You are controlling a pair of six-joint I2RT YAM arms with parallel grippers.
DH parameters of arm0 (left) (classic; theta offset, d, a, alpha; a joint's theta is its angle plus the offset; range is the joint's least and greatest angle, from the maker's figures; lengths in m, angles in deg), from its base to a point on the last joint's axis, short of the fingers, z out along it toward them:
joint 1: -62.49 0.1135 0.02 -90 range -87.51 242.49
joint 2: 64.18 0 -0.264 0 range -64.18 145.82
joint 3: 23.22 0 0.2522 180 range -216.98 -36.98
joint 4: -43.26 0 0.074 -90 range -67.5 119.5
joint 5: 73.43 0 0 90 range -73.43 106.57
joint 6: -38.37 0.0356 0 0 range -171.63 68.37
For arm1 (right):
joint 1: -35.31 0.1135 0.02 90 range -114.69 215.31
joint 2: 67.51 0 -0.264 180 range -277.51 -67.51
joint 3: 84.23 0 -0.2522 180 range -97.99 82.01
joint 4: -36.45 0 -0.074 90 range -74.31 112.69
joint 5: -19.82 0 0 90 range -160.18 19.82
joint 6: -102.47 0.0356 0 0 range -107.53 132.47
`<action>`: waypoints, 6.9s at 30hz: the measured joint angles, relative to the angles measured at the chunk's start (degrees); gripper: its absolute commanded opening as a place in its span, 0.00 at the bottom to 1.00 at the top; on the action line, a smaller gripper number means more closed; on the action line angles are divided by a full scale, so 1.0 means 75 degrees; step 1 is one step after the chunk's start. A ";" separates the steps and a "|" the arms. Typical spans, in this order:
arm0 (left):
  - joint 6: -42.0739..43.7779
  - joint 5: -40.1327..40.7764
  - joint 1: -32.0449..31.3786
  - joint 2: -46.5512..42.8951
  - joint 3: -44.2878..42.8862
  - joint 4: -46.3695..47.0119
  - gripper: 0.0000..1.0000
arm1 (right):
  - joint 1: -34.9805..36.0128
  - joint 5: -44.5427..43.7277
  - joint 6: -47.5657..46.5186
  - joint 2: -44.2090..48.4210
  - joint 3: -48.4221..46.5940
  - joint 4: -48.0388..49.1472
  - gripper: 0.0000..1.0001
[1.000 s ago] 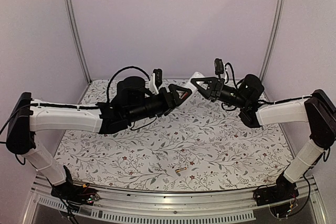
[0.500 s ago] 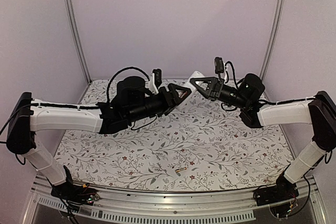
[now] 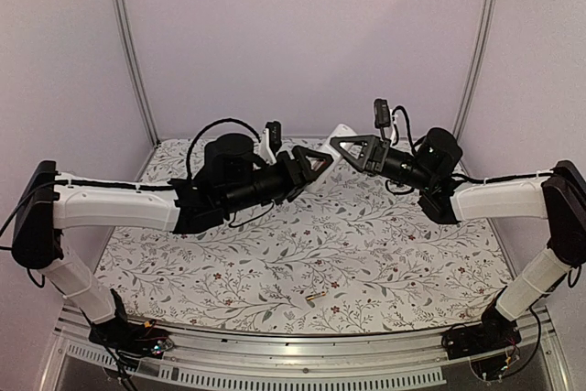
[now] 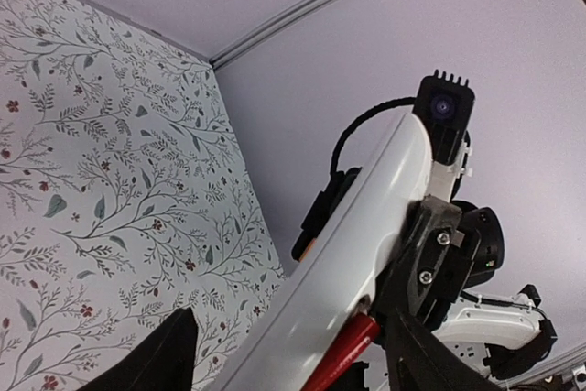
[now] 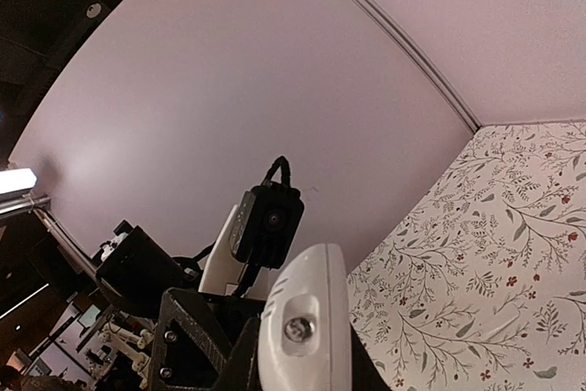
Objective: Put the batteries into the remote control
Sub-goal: Load the battery into the battery compartment, then press the battery in the battery compartment, then pick up the battery from the center of the board.
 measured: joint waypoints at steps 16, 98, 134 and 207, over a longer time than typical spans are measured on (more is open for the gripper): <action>0.0023 -0.0058 0.0050 0.0012 0.0073 0.0192 0.57 | 0.0003 0.0003 0.0344 0.0017 0.0003 0.0119 0.00; 0.1617 -0.0688 0.0052 -0.0393 0.0254 0.0073 0.62 | -0.0160 0.0463 0.1705 -0.0271 0.0003 0.1702 0.00; 0.1142 -0.1239 0.0332 -0.0189 0.0210 0.0828 0.44 | -0.0041 0.0446 0.1489 -0.0268 0.0003 0.1661 0.00; 0.7274 -0.1169 -0.0650 -0.0857 0.0038 -0.5799 0.50 | -0.1973 -0.0128 -0.2288 0.4514 0.1550 -0.6222 0.00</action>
